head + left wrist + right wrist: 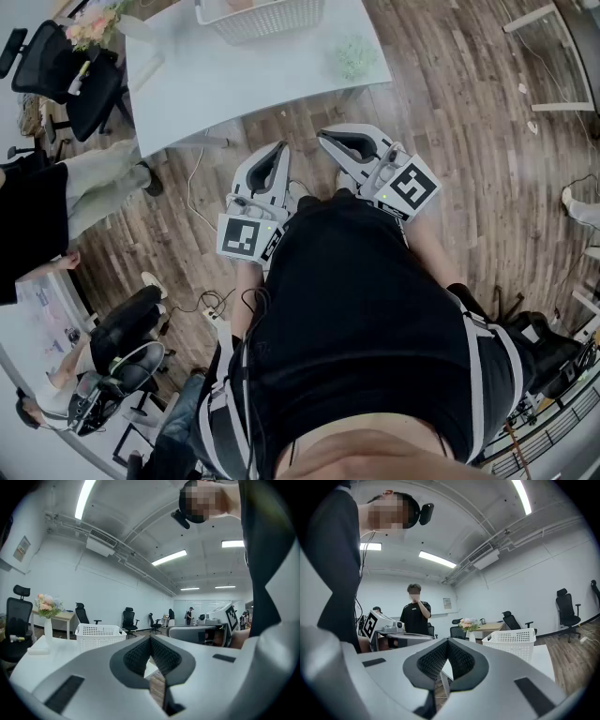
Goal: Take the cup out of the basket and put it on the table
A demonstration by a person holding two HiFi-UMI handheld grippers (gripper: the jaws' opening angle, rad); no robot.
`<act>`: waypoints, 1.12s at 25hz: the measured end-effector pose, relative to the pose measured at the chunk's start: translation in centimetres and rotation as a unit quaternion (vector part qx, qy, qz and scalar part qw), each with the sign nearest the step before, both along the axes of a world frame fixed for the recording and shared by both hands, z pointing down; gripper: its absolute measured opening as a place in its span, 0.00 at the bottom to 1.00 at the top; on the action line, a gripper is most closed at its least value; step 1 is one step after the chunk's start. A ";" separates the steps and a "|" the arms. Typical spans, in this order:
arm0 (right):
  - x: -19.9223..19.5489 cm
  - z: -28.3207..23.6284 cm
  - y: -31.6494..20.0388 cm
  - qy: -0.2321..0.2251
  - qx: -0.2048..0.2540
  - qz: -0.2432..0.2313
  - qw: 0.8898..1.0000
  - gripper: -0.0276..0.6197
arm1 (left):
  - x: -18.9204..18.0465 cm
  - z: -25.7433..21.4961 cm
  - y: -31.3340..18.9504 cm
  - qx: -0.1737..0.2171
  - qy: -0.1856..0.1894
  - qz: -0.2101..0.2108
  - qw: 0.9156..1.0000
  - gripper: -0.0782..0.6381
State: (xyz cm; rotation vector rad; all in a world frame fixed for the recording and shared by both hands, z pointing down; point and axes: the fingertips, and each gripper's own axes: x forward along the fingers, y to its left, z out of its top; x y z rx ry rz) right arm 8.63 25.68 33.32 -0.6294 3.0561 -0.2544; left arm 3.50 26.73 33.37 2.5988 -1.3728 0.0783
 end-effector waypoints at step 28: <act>7.8 0.7 -1.6 -0.002 -0.004 -0.007 1.000 0.07 | 8.0 -0.1 -0.9 -0.009 0.017 -0.039 0.999 0.14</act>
